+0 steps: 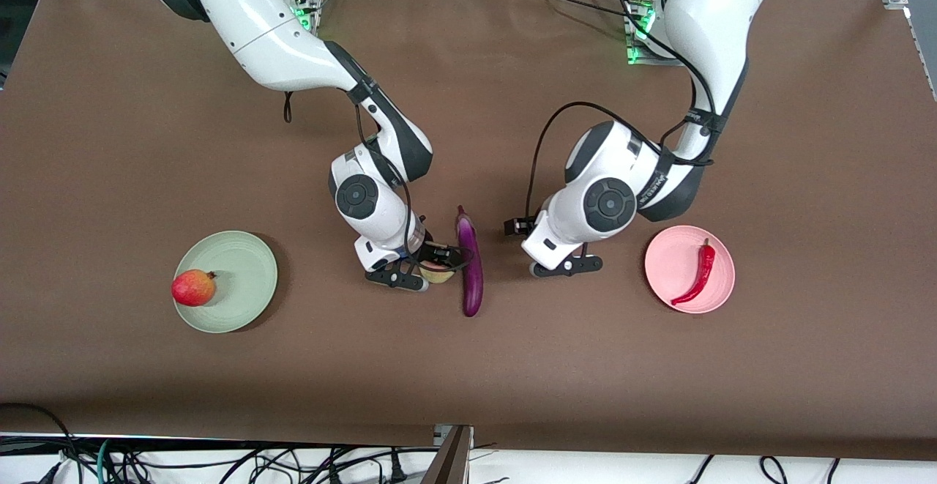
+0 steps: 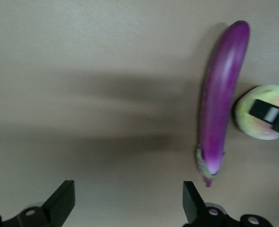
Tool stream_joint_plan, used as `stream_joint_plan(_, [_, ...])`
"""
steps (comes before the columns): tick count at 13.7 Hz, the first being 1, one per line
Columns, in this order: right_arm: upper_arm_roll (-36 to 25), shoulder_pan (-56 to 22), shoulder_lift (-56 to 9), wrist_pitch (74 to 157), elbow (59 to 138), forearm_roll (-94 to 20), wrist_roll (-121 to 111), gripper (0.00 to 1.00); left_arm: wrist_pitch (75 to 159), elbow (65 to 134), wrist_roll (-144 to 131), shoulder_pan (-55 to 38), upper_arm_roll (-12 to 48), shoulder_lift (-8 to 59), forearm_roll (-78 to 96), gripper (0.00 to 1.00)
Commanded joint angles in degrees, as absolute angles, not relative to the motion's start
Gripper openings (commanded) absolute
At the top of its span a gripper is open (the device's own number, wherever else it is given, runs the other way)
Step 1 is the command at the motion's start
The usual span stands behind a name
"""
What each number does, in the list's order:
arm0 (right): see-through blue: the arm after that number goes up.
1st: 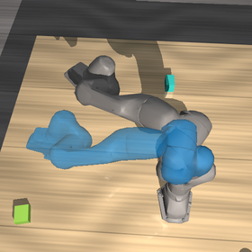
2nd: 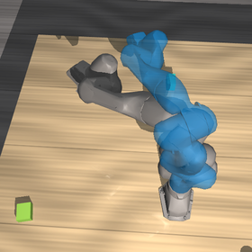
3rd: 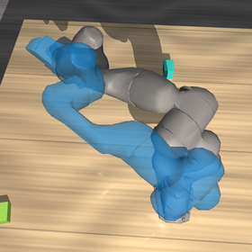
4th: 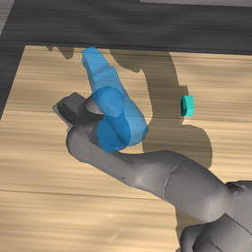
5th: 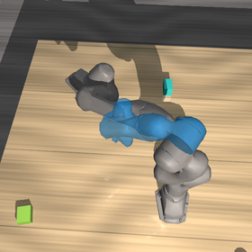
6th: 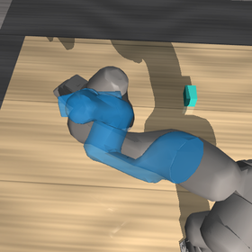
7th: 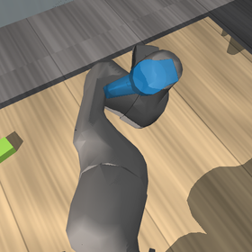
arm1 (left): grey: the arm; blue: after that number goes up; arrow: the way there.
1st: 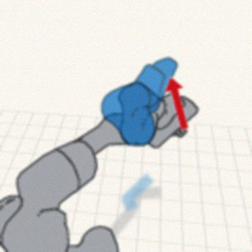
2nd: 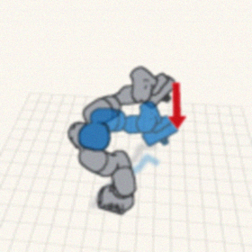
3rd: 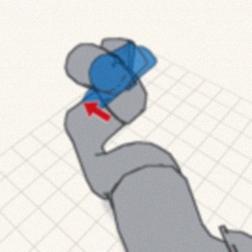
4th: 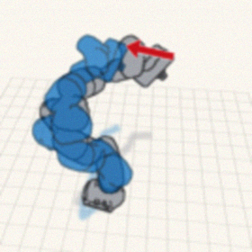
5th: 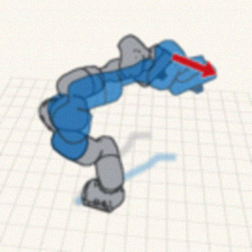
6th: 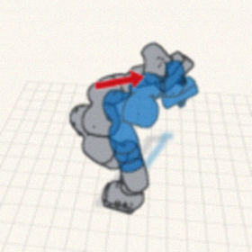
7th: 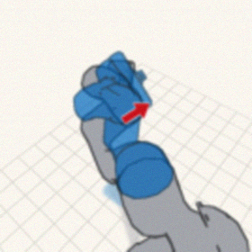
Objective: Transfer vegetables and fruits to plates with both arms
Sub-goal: 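Grasp the peach with the right gripper while the left gripper grasps the eggplant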
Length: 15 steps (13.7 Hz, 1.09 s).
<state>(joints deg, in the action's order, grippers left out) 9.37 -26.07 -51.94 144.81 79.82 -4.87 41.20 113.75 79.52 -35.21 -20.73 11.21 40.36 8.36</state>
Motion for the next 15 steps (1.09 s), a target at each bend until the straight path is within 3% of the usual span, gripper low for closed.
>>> stream_joint_plan(1, [8.53,-26.28,-51.6,145.73,80.6,-3.69,41.67,0.21,114.52,78.4,-36.12,-21.18,10.46,41.31,9.67,0.93])
stream_joint_plan(2, [8.35,-25.58,-50.98,144.94,80.42,-3.6,41.14,0.12,114.52,78.22,-36.12,-21.53,10.46,41.31,9.67,0.89])
stream_joint_plan(8, [8.09,-12.77,-44.22,120.18,76.73,-2.64,23.52,0.12,119.33,75.5,-38.75,-25.21,10.55,44.55,12.22,0.83])
stream_joint_plan(11, [6.26,-8.71,-42.98,115.94,76.82,-1.41,13.04,0.12,130.13,74.02,-42.63,-28.91,9.84,50.07,11.87,0.84])
stream_joint_plan(15, [1.58,-6.43,-43.07,115.05,77.6,-0.35,2.22,0.12,131.31,72.16,-44.2,-29.97,9.93,51.41,11.78,0.84])
